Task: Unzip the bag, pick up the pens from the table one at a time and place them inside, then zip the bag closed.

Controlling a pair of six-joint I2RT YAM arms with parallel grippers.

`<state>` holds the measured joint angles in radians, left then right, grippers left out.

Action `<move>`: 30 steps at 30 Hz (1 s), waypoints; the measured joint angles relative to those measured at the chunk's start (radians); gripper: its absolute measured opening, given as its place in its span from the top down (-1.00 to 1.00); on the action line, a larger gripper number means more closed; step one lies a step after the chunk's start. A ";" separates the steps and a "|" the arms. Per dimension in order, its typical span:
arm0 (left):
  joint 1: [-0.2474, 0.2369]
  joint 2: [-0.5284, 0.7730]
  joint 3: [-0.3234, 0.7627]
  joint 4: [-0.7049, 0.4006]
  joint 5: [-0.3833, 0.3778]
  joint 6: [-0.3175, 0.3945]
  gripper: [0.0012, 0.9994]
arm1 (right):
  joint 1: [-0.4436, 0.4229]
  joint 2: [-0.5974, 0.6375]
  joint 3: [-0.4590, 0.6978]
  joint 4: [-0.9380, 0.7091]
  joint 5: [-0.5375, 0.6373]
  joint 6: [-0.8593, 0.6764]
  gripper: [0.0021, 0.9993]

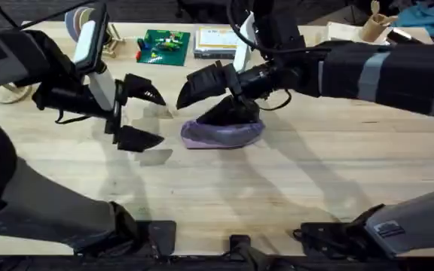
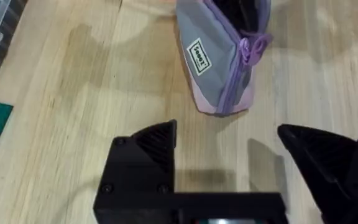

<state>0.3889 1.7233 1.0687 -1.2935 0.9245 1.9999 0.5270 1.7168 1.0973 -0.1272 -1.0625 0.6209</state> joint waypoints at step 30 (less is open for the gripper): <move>0.000 0.000 0.000 0.000 0.000 0.002 -0.99 | 0.037 -0.309 0.000 -0.057 0.235 -0.136 -1.00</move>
<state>0.3889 1.7233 1.0687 -1.2938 0.9242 2.0022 0.5638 1.4075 1.0973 -0.1839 -0.8274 0.4848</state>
